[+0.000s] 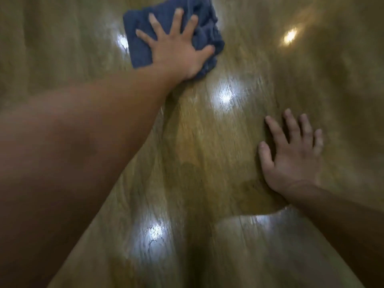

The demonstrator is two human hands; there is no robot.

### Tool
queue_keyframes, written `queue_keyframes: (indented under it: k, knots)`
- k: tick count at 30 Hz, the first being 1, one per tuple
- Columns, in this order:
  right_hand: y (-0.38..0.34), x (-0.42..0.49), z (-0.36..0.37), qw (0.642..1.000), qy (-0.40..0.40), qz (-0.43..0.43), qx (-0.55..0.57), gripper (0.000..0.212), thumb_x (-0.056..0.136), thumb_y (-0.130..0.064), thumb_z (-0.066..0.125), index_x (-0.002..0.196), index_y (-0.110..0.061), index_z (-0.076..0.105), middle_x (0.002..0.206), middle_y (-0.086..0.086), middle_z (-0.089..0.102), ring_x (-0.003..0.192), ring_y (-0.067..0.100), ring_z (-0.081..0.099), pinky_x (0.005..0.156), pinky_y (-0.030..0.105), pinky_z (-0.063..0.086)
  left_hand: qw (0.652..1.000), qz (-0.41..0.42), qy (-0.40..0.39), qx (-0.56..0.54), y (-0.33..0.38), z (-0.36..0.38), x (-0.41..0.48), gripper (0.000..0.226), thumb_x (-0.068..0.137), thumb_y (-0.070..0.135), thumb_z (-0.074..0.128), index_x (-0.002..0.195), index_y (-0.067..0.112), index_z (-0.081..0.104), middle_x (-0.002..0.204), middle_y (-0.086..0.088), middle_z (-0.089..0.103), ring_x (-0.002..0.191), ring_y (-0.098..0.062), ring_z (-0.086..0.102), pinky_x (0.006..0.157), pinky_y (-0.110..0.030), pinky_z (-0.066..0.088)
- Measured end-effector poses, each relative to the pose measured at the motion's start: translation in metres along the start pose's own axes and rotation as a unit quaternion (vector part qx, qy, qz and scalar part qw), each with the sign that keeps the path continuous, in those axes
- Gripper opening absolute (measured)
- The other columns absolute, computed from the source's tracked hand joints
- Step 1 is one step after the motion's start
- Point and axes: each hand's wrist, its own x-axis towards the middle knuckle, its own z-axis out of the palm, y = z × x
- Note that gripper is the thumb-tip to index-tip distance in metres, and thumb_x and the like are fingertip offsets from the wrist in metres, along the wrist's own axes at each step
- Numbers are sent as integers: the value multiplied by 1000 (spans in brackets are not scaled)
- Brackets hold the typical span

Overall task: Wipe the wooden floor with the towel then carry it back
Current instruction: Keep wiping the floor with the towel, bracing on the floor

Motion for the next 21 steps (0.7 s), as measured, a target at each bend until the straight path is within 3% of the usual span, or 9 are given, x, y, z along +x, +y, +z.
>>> queue_keyframes:
  k: [6,10,15,19,21]
  knots:
    - [3,3,5,1000,18,2,18,58,92,-52,33,148,-36,35,163,4,25,151,33,12,120,60,5,1000,-14,13,-9,6,-3,-10,85,82,77,25,156,36,16,166,1,12,148,-50,2,111,-73,-2]
    - [2,2,2,1000,14,1,23,59,92,-54,32,147,-36,36,164,5,23,152,34,12,120,61,4,1000,-15,-13,-11,19,1,-76,86,84,75,27,157,32,15,167,0,9,151,-41,0,117,-64,0]
    - [2,2,0,999,-4,-2,32,61,90,-54,31,149,-37,34,165,4,19,153,34,9,120,61,1,999,4,-42,-21,46,6,-245,84,78,67,37,154,31,26,164,1,19,150,-38,6,117,-62,8]
    - [2,5,4,999,-6,-11,34,62,90,-55,27,150,-37,32,166,5,17,153,35,6,120,61,-1,996,2,-36,-82,75,17,-430,79,71,57,55,143,26,47,158,-2,35,149,-39,16,115,-64,14]
    - [4,5,4,999,3,-8,31,63,89,-55,23,149,-38,32,166,5,18,153,35,7,120,61,0,992,14,-77,-97,86,21,-515,79,63,54,63,136,28,52,156,1,38,148,-40,22,113,-66,17]
